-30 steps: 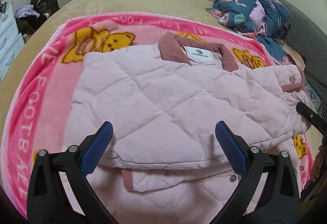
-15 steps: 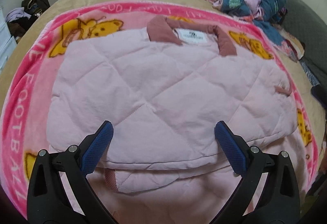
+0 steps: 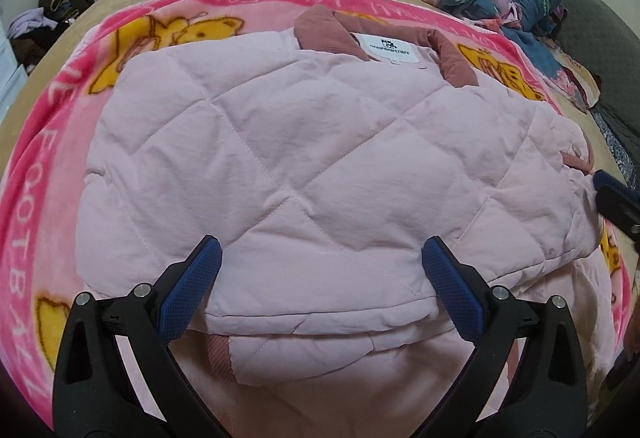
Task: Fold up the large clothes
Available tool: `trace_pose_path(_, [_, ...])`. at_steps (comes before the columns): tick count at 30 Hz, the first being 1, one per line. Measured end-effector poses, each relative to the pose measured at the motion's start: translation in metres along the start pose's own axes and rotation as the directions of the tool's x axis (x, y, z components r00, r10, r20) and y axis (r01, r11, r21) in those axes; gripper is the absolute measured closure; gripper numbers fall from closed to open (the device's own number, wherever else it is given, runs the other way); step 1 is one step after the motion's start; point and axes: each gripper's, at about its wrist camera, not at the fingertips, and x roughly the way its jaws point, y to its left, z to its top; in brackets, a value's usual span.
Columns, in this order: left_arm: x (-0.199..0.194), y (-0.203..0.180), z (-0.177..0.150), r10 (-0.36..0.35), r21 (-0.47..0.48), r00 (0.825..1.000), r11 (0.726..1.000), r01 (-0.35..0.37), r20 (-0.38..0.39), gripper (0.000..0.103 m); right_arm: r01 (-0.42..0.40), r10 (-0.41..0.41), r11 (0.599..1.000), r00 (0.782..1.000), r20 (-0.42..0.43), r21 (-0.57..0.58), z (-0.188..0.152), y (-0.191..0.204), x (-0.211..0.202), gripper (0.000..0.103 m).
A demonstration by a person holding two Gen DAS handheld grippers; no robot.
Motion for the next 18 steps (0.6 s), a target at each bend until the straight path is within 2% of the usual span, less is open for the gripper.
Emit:
trace_pose_path(6, [0.000, -0.002, 0.000, 0.000, -0.001, 1.000, 1.000, 0.000, 0.004, 0.008, 0.042, -0.033, 0.997, 0.991, -0.132, 0.065, -0.008, -0.011, 0.050, 0.045])
trace_pose_path(11, [0.000, -0.003, 0.000, 0.002, 0.001, 1.000, 1.000, -0.002, 0.005, 0.008, 0.037, -0.024, 0.994, 0.991, -0.129, 0.098, -0.015, -0.018, 0.063, 0.045])
trace_pose_path(18, [-0.009, -0.002, 0.001, -0.017, -0.023, 1.000, 1.000, 0.017, 0.005, 0.008, -0.002, 0.012, 0.993, 0.996, -0.090, 0.118, -0.018, -0.016, 0.037, 0.042])
